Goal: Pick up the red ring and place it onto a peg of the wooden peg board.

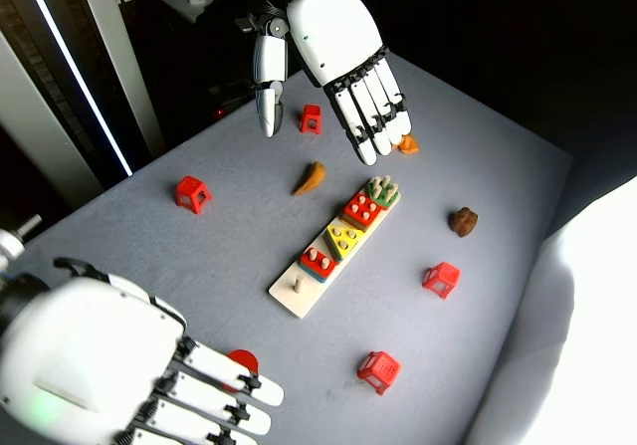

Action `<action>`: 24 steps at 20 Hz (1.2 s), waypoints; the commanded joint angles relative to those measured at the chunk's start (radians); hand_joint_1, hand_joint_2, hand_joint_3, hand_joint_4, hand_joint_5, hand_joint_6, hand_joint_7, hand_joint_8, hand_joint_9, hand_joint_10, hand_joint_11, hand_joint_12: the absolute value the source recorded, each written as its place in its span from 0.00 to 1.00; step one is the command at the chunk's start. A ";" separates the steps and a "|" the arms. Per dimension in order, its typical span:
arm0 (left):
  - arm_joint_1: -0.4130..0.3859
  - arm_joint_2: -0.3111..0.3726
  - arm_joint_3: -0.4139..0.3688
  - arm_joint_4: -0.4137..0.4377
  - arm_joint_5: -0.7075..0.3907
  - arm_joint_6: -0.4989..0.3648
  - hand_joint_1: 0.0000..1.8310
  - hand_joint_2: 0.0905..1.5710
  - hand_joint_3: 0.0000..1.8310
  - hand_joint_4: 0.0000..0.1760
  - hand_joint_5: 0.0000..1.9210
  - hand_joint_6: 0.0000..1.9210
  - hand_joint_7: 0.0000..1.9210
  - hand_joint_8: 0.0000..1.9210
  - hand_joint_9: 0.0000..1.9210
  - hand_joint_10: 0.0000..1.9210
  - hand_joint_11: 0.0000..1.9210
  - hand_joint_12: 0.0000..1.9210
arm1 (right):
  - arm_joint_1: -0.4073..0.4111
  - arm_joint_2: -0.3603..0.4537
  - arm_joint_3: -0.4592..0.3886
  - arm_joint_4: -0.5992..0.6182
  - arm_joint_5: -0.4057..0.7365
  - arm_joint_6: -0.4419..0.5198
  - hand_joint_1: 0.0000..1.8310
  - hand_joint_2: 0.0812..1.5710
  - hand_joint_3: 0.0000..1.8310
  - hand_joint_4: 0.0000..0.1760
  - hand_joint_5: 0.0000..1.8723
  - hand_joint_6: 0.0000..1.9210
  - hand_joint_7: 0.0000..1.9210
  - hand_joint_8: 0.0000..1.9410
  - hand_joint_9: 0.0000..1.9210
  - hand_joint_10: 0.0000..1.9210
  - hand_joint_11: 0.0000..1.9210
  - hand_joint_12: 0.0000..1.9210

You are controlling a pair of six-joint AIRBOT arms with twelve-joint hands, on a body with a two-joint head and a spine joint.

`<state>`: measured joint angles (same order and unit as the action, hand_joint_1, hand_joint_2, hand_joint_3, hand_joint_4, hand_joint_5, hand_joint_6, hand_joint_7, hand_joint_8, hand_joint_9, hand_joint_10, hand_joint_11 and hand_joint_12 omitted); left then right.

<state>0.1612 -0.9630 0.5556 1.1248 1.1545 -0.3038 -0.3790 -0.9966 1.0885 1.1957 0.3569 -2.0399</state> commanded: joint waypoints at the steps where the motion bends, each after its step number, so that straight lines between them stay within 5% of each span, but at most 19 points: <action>1: -0.005 -0.001 0.002 0.087 0.001 0.004 0.00 0.67 0.00 0.00 0.03 0.00 0.02 0.00 0.01 0.00 0.00 0.05 | 0.005 -0.010 0.019 -0.002 0.035 -0.004 0.50 0.62 0.00 0.00 0.03 0.00 0.05 0.00 0.05 0.01 0.00 0.26; 10: -0.005 -0.007 0.005 0.087 0.001 -0.004 0.00 0.68 0.00 0.00 0.03 0.00 0.04 0.00 0.03 0.00 0.00 0.07 | -0.027 -0.149 0.163 0.046 0.014 -0.008 0.53 0.62 0.00 0.00 0.08 0.01 0.11 0.01 0.11 0.02 0.00 0.46; 12: -0.005 -0.007 0.003 0.103 0.009 -0.001 0.00 0.68 0.00 0.00 0.04 0.00 0.03 0.00 0.03 0.00 0.00 0.07 | -0.038 -0.174 0.189 0.051 0.013 -0.008 0.72 0.61 0.00 0.00 0.07 0.00 0.09 0.00 0.08 0.01 0.00 0.43; 24: -0.003 -0.006 0.000 0.094 0.011 0.000 0.00 0.68 0.00 0.00 0.04 0.00 0.03 0.00 0.02 0.00 0.00 0.05 | -0.057 -0.245 0.253 0.051 -0.032 0.015 0.80 0.57 0.00 0.00 0.08 0.00 0.09 0.01 0.11 0.02 0.00 0.63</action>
<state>0.1638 -0.9684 0.5583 1.1343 1.1610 -0.3077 -0.4366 -1.2434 1.3373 1.2667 0.2840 -2.0277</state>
